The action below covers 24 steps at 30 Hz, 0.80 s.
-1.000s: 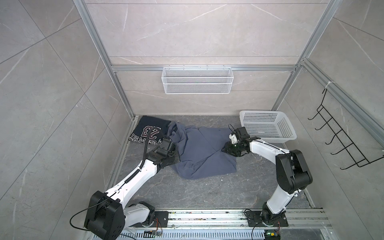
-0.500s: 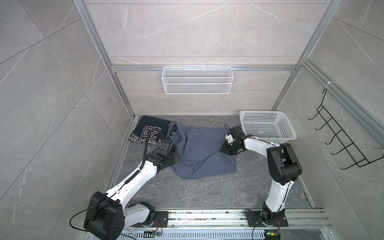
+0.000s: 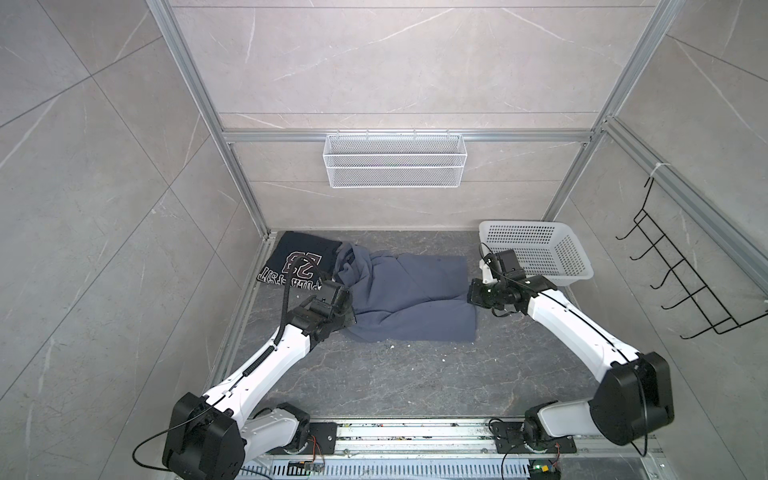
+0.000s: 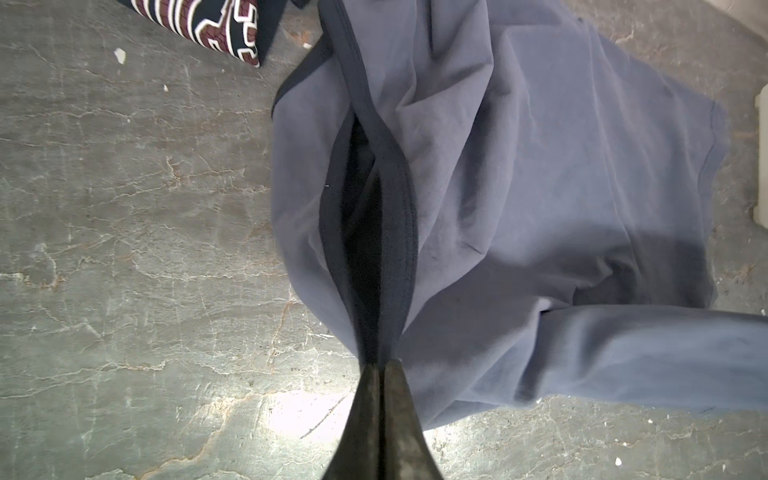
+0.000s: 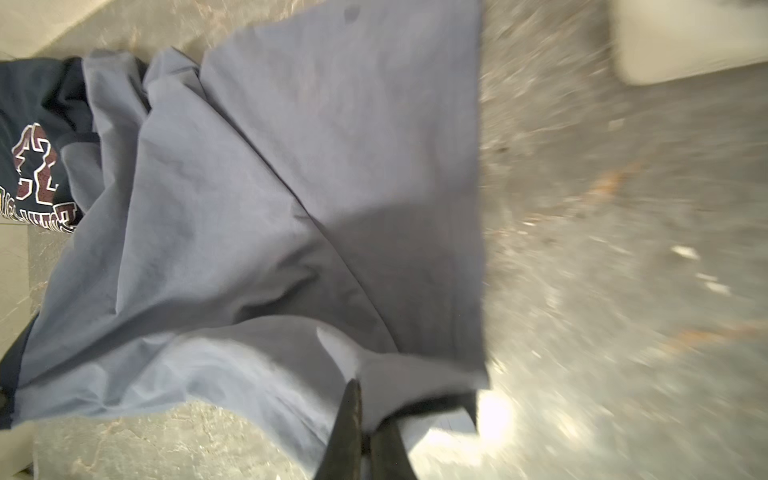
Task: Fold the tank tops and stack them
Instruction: 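Lift the tank top high with both grippers and swing it away from the robot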
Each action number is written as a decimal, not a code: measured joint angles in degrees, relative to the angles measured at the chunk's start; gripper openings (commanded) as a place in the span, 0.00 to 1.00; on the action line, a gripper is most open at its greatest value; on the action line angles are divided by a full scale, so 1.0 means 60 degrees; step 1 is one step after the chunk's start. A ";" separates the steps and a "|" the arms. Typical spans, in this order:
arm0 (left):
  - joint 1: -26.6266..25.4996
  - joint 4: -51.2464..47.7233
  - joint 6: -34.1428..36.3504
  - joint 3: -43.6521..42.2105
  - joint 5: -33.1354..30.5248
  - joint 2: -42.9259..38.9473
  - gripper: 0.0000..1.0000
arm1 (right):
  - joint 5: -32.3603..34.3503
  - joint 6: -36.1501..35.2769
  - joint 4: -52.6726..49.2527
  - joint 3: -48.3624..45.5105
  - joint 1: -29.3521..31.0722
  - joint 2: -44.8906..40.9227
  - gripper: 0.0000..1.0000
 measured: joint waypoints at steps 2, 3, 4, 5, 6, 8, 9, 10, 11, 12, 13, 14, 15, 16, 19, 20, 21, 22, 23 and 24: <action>0.0069 -0.0018 -0.0069 0.0015 -0.0117 -0.0142 0.00 | 0.0186 -0.0066 -0.0350 0.0004 0.0000 -0.0382 0.05; 0.0117 -0.0095 -0.0095 0.0084 -0.0153 -0.0211 0.00 | 0.0251 -0.0095 -0.0557 0.0036 0.0000 -0.0572 0.05; 0.0160 -0.0208 -0.0095 0.0211 -0.0186 -0.0240 0.00 | 0.0306 -0.0102 -0.0750 0.0102 0.0000 -0.0696 0.05; 0.0193 -0.0335 -0.0091 0.0430 -0.0248 -0.0240 0.00 | 0.0346 -0.0109 -0.0980 0.0251 0.0000 -0.0820 0.05; 0.0229 -0.0477 -0.0076 0.0790 -0.0357 -0.0229 0.00 | 0.0375 -0.0138 -0.1206 0.0499 0.0000 -0.0918 0.05; 0.0302 -0.0761 0.0004 0.1676 -0.0517 -0.0153 0.00 | 0.0379 -0.0186 -0.1577 0.1239 0.0000 -0.1027 0.05; 0.0379 -0.0831 0.0091 0.2284 -0.0627 -0.0098 0.00 | 0.0379 -0.0240 -0.1741 0.1745 0.0000 -0.1049 0.05; 0.0463 -0.0878 0.0157 0.2790 -0.0670 -0.0047 0.00 | 0.0386 -0.0291 -0.1829 0.2226 0.0000 -0.1049 0.04; 0.0583 -0.0929 0.0244 0.3366 -0.0729 0.0011 0.00 | 0.0390 -0.0335 -0.1938 0.2805 0.0000 -0.1049 0.05; 0.0721 -0.0958 0.0339 0.3920 -0.0783 0.0069 0.00 | 0.0412 -0.0397 -0.2033 0.3450 0.0000 -0.1045 0.04; 0.0841 -0.1016 0.0430 0.4404 -0.0831 0.0127 0.00 | 0.0433 -0.0441 -0.2138 0.3996 0.0000 -0.1045 0.04; 0.0973 -0.1111 0.0557 0.5023 -0.0889 0.0211 0.00 | 0.0455 -0.0506 -0.2244 0.4605 0.0000 -0.1042 0.04; 0.1060 -0.1213 0.0678 0.5559 -0.0933 0.0291 0.00 | 0.0484 -0.0554 -0.2353 0.5227 0.0000 -0.1016 0.04; 0.1115 -0.1311 0.0783 0.6011 -0.0987 0.0357 0.00 | 0.0506 -0.0597 -0.2463 0.5854 0.0000 -0.0976 0.04; 0.1158 -0.1523 0.1191 0.7442 -0.1089 0.0539 0.00 | 0.0514 -0.0696 -0.2747 0.7533 0.0007 -0.0827 0.04; 0.1151 -0.1617 0.1322 0.7872 -0.1075 0.0586 0.00 | 0.0517 -0.0732 -0.2841 0.8054 0.0007 -0.0772 0.04; 0.1140 -0.1716 0.1468 0.8331 -0.1038 0.0637 0.00 | 0.0514 -0.0761 -0.2947 0.8502 0.0007 -0.0718 0.04; 0.1133 -0.1781 0.1581 0.8666 -0.0998 0.0667 0.00 | 0.0514 -0.0794 -0.3067 0.8929 0.0007 -0.0659 0.04; 0.1137 -0.1836 0.1723 0.9038 -0.0892 0.0681 0.00 | 0.0510 -0.0827 -0.3180 0.9326 0.0007 -0.0601 0.04; 0.1140 -0.1887 0.1847 0.9362 -0.0798 0.0681 0.00 | 0.0506 -0.0841 -0.3319 0.9741 0.0011 -0.0546 0.04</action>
